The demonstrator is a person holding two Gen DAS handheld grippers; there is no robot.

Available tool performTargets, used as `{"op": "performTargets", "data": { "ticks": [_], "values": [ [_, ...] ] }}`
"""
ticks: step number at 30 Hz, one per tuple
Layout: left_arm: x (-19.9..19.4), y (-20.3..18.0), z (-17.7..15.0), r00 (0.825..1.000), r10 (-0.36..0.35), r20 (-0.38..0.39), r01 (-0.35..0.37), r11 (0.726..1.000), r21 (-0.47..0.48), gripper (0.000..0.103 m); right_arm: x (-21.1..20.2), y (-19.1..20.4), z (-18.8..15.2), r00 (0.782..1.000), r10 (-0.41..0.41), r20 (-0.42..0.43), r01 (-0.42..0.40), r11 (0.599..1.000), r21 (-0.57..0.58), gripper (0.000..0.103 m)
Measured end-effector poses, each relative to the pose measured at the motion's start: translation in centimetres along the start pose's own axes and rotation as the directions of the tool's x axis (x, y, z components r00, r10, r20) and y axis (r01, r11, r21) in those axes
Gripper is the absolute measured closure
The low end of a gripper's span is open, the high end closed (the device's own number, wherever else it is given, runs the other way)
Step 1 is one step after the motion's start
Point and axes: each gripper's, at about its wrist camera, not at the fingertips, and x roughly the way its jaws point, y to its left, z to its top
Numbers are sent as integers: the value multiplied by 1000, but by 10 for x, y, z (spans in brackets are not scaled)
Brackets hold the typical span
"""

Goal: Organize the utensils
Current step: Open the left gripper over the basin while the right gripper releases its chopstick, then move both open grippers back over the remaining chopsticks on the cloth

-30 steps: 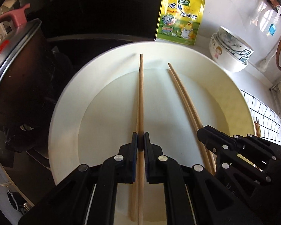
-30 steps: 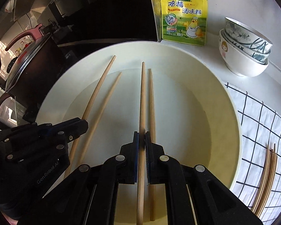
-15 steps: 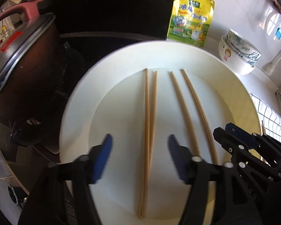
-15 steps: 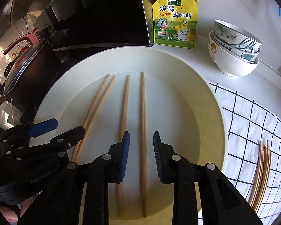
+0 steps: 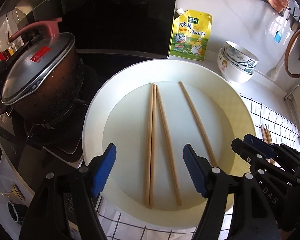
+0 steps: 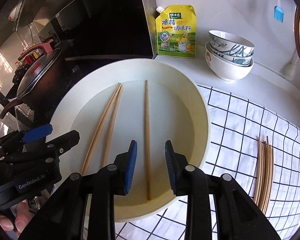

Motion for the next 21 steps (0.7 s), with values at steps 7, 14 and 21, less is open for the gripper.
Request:
{"op": "performTargets", "data": {
  "ticks": [7,14,21],
  "values": [
    [-21,-20,-9,999,-20,35,20,1000,14,35,-29,-17,-18,999,-23,30,23,1000,7,70],
    [-33,-57,-20,998,-56,36,54,997,59,35,-51,-49,-42,998,-48,31,46,998,45,70],
    [-38,-104,-28,993,-112,27,108,988,111,35,-72,-90,-68,995,-102,23,99,990,104,69]
  ]
}}
